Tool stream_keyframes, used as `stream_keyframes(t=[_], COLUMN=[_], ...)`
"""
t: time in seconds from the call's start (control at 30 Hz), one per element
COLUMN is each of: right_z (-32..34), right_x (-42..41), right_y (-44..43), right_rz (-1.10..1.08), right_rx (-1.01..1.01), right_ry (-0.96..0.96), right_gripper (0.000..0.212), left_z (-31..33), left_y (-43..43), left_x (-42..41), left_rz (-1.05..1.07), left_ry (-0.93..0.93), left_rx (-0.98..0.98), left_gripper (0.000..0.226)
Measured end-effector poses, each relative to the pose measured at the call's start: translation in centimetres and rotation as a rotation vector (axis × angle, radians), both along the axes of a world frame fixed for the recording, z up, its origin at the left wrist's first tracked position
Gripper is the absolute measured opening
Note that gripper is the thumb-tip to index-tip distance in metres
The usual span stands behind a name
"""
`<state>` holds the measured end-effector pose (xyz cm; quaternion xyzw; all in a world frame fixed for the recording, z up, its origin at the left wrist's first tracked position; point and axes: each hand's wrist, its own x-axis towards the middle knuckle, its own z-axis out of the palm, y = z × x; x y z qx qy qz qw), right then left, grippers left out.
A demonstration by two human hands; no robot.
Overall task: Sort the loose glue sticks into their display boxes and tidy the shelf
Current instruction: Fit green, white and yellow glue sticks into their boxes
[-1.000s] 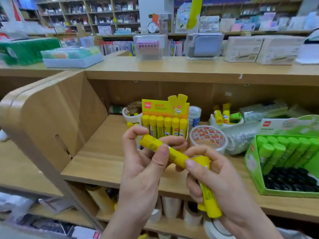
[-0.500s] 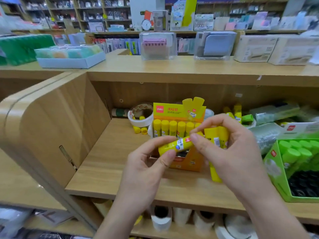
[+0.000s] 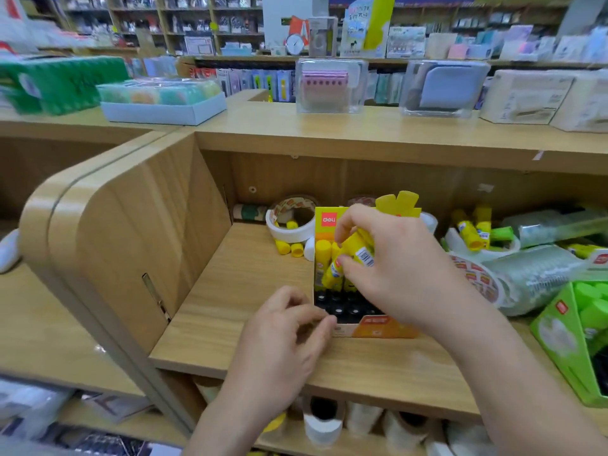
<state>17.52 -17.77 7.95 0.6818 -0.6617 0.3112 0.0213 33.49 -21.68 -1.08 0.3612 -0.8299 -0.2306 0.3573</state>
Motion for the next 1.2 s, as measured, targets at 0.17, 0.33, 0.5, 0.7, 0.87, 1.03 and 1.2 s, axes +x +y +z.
stream_keyframes(t=[0.17,0.33,0.5,0.7,0.87,1.03,1.2], right_z=[-0.5,-1.0,-0.9,-0.9,-1.0,-0.2,-0.3], right_x=[0.8,1.1,0.5,0.4,-0.4,-1.5,-1.9], right_y=[-0.4,-0.8,-0.8,-1.1,-1.1,-0.6,-0.8], right_rz=[0.051,0.041,0.047,0.115,0.128,0.012,-0.061], right_rx=[0.101,0.064,0.008,0.004,-0.037,-0.152,-0.255], right_ry=[0.100,0.123,0.187,0.128,-0.005,-0.372,-0.522], right_gripper=[0.016,0.020,0.020,0.024,0.022,0.011,0.022], left_z=[0.1,0.4,1.4,2.1,2.0,2.0,2.0], left_y=[0.2,-0.5,-1.3,-2.8,-3.6,-3.9,-4.1], left_x=[0.5,0.4,0.0,-1.2,-1.4,-1.4,-1.4], left_rz=[-0.007,-0.020,0.000,-0.042,-0.024,-0.013,0.031], left_ry=[0.067,0.270,0.320,0.272,0.243,0.138,0.080], left_rx=[0.025,0.110,-0.005,-0.084,-0.182,-0.260,-0.354], left_gripper=[0.010,0.010,0.033,0.056,0.040,0.030,0.029])
